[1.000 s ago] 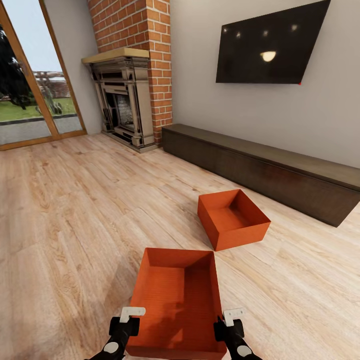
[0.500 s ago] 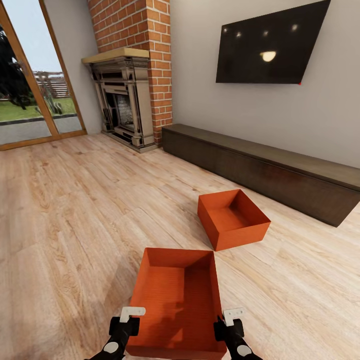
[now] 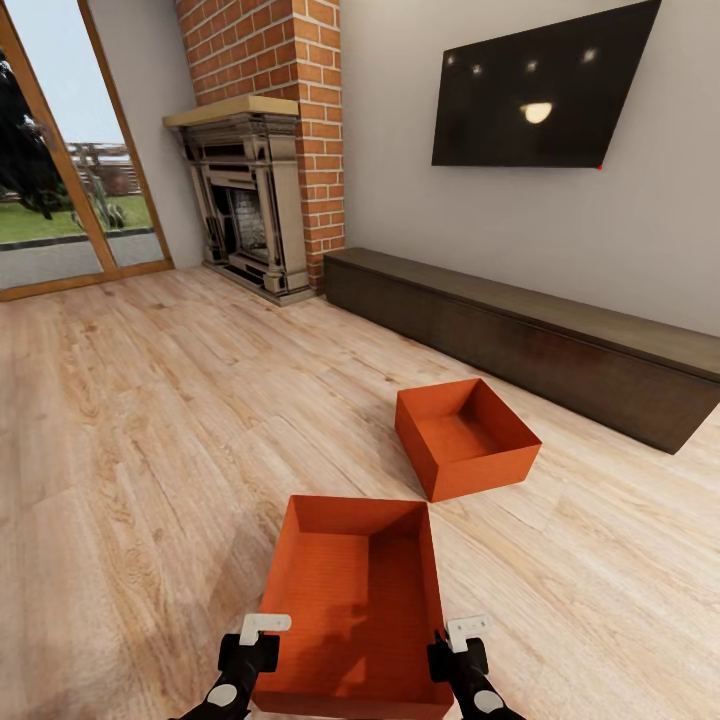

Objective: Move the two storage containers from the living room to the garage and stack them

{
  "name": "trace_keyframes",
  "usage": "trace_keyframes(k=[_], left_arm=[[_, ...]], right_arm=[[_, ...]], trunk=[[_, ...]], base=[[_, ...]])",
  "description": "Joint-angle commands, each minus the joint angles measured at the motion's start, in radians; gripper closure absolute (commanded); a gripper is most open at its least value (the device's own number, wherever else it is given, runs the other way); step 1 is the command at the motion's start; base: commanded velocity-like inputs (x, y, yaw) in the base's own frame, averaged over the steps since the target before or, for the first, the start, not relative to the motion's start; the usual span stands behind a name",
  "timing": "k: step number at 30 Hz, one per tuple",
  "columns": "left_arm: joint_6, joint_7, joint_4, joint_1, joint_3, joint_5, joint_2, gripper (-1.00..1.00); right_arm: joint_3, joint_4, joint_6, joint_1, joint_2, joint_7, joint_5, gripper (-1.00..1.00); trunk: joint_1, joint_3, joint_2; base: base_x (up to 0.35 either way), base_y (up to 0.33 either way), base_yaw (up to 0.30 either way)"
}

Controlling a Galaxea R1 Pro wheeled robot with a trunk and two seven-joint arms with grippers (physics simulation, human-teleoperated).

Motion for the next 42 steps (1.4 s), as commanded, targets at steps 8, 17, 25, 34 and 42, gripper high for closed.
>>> trace_keyframes(k=[8,17,25,34,42], left_arm=[[-0.001,0.009,-0.001,-0.001,-0.001,0.0,-0.001,1.0],[-0.001,0.009,-0.001,-0.001,-0.002,0.0,-0.001,1.0],[-0.003,0.009,-0.001,-0.001,-0.003,-0.001,-0.001,1.0],[-0.003,0.009,-0.001,-0.001,-0.003,-0.002,0.0,1.0],[-0.001,0.009,-0.001,-0.001,-0.001,-0.002,0.0,1.0]], right_arm=[[-0.015,0.001,-0.008,-0.001,0.0,-0.014,0.0,1.0],[-0.015,0.001,-0.01,-0.001,0.0,-0.014,0.0,1.0],[-0.015,0.001,-0.01,-0.001,0.0,-0.013,0.0,1.0],[-0.015,0.001,-0.009,-0.001,0.0,-0.013,0.0,1.0],[-0.015,0.001,-0.01,-0.001,0.0,-0.013,0.0,1.0]], trunk=[[0.0,-0.001,0.0],[0.0,-0.001,0.0],[0.0,-0.001,0.0],[0.0,-0.001,0.0],[0.0,-0.001,0.0]], base=[[0.0,0.0,0.0],[0.0,0.0,0.0],[0.0,0.0,0.0],[0.0,0.0,0.0],[0.0,0.0,0.0]])
